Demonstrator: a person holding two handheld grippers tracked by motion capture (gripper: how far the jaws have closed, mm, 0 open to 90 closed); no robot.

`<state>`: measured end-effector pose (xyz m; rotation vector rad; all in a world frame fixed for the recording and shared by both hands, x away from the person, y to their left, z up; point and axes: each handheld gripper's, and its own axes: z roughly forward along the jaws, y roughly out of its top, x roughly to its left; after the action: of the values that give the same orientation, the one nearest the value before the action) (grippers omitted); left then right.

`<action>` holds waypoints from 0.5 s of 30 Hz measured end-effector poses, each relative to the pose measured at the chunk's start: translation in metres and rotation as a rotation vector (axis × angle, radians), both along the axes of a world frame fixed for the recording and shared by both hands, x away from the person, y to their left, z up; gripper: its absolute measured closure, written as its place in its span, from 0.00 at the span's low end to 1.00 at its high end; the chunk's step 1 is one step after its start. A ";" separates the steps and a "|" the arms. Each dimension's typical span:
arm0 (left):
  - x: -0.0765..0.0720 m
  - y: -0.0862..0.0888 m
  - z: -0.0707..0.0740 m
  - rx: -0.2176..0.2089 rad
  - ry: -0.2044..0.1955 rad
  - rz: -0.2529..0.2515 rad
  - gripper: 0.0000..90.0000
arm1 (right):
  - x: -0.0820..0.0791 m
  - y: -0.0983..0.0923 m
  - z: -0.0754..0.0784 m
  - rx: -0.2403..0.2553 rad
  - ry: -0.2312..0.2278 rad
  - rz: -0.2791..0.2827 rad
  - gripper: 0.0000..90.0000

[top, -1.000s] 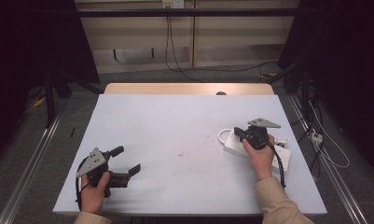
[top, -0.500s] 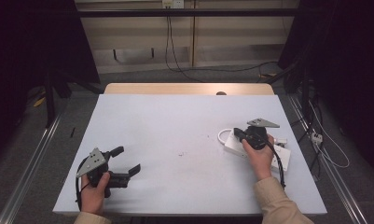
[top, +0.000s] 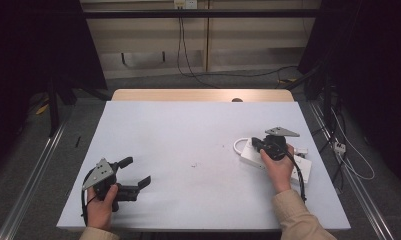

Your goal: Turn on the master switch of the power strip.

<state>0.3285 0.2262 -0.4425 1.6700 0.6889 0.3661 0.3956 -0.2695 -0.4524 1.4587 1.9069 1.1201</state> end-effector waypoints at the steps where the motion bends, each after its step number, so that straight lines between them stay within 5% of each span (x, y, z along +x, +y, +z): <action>1: 0.000 0.000 0.000 0.000 0.001 0.000 0.03 | 0.000 0.000 0.000 -0.001 0.000 0.000 1.00; 15: 0.000 0.000 0.000 -0.003 0.002 -0.001 0.03 | 0.000 0.001 -0.001 -0.015 -0.002 0.005 1.00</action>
<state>0.3280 0.2264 -0.4424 1.6679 0.6898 0.3630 0.3960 -0.2684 -0.4539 1.4450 1.9154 1.1066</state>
